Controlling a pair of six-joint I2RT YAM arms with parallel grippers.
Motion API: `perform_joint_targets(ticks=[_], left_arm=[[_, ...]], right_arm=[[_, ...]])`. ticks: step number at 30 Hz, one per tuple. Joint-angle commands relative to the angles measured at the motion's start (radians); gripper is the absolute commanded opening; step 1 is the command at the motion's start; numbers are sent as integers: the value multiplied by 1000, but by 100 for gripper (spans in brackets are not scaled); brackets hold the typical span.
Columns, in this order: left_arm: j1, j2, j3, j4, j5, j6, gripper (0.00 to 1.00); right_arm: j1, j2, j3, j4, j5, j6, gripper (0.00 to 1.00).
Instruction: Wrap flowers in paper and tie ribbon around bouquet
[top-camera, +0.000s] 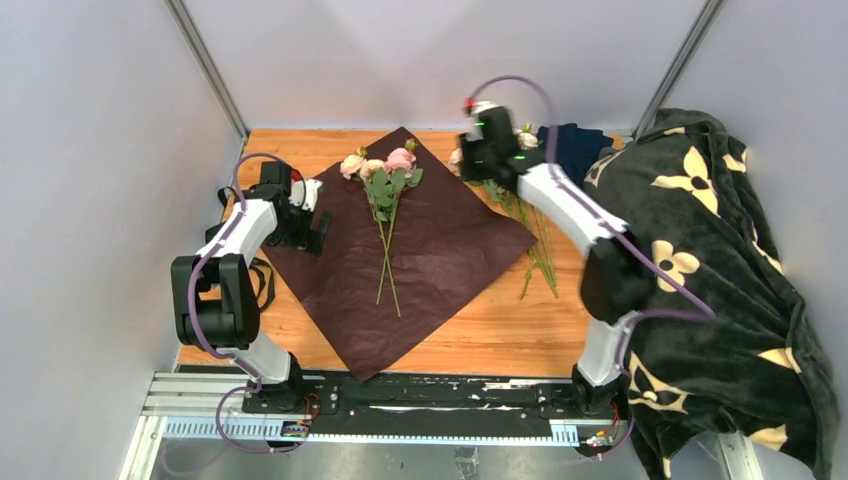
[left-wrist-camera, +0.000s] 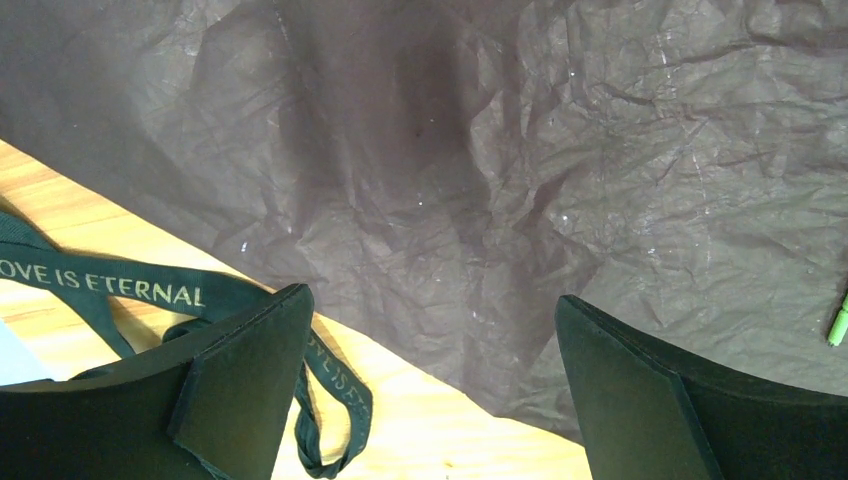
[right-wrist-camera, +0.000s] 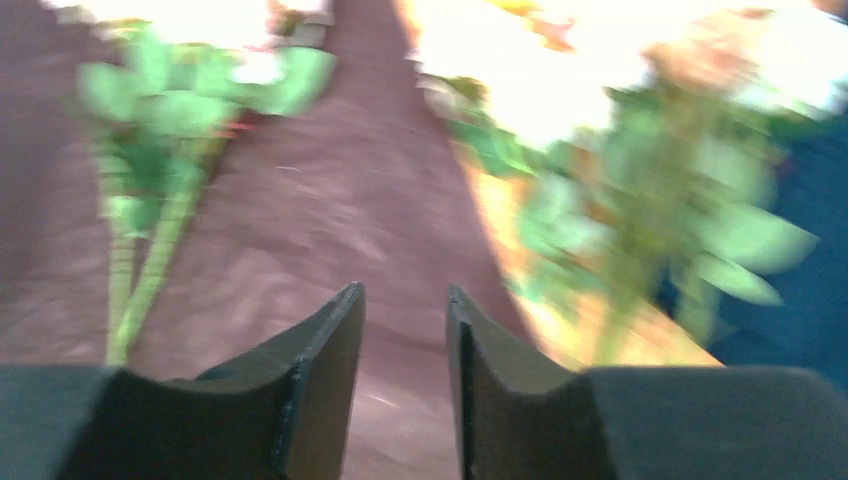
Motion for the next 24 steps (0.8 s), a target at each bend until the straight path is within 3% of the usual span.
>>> perform_joint_targets(ticks=[1, 5, 10, 12, 18, 20, 24], left_arm=[[3, 0, -3, 20, 8, 18, 100], [3, 0, -4, 16, -22, 30, 100], [2, -13, -41, 16, -84, 56, 100], [3, -23, -59, 16, -84, 63, 100], [2, -42, -86, 19, -83, 60, 100], [3, -43, -82, 16, -82, 60, 100], [3, -40, -69, 14, -73, 56, 100]], right_arm=[[-200, -124, -261, -129, 128, -99, 45], [-345, -77, -331, -155, -31, -112, 55], [-410, 65, -262, -183, -37, -97, 55], [-422, 117, -232, -193, -30, -96, 50], [-425, 171, -220, -226, -2, -106, 5], [-425, 124, -246, -228, 68, -116, 0], [-422, -19, -236, -285, 166, -155, 0]])
